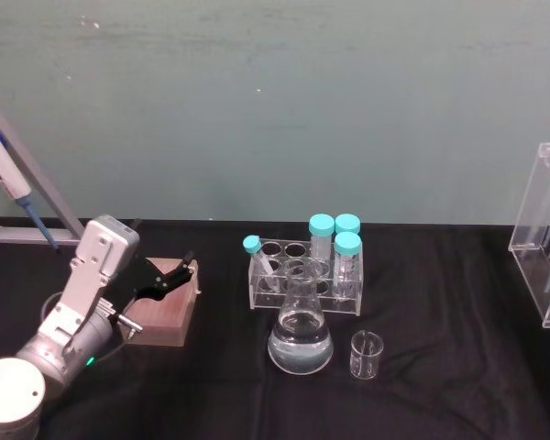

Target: Place the experimental apparatus aside using one hand.

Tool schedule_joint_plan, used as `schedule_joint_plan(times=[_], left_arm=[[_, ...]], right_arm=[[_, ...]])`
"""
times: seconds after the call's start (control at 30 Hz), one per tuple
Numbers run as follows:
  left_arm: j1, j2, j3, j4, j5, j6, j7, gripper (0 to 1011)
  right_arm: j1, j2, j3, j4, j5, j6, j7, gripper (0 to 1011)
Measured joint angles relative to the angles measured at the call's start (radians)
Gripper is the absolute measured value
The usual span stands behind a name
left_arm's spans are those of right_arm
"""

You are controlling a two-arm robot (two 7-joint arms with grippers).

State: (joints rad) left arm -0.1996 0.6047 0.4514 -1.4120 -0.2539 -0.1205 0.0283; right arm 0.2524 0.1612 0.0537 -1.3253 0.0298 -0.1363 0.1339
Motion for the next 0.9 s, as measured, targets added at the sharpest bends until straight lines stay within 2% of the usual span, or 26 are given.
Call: schedule_joint_plan(times=[0.37,0.9], left_arm=[[0.0,0.0,0.0,0.0,0.0,0.0,0.0,1000],[0.0,0.0,0.0,0.0,0.0,0.0,0.0,1000]], right_arm=[[0.017,0.027,0.013,0.036,0.023,-0.006,0.019,606],[0.038,0.045,0.022,0.076,0.036,-0.019,0.029,606]])
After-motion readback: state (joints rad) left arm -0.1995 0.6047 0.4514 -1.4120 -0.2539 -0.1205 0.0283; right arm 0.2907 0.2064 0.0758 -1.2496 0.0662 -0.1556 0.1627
